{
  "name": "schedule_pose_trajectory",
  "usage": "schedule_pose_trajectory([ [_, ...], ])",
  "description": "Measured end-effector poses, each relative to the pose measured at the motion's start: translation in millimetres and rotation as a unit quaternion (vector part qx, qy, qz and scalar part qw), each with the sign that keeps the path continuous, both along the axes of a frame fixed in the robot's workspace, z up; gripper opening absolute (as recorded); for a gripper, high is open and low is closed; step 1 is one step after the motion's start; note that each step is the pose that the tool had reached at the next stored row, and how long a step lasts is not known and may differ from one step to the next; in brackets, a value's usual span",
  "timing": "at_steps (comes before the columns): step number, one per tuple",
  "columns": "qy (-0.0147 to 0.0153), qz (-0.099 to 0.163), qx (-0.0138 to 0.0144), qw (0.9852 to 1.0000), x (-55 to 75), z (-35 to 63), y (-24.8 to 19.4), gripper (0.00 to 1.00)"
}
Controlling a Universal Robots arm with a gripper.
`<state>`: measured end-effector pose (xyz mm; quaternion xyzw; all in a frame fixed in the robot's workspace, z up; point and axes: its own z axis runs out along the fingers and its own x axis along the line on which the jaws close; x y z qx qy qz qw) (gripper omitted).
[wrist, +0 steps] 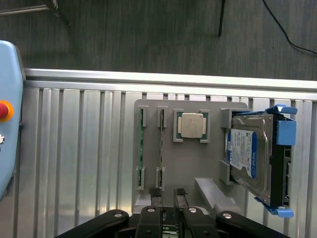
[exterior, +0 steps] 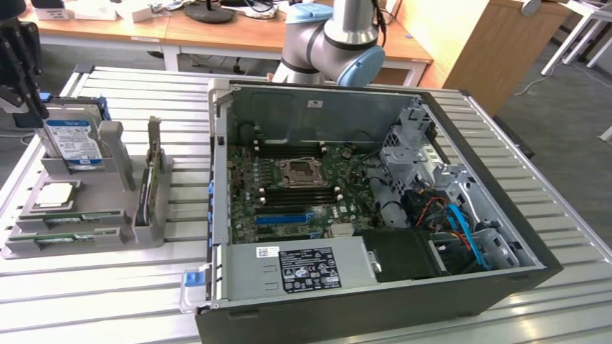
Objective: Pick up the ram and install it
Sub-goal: 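Pick up the ram and move it above insertion slot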
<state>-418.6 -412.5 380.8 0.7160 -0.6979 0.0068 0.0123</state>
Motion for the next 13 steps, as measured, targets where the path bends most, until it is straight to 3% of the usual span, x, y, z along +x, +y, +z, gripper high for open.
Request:
schedule_pose_trajectory([
  [9, 0.0000, 0.000, 0.0000, 1.0000, 0.0, 0.0, 0.0, 0.24],
  [13, 0.0000, 0.000, 0.0000, 1.0000, 0.0, 0.0, 0.0, 0.31],
])
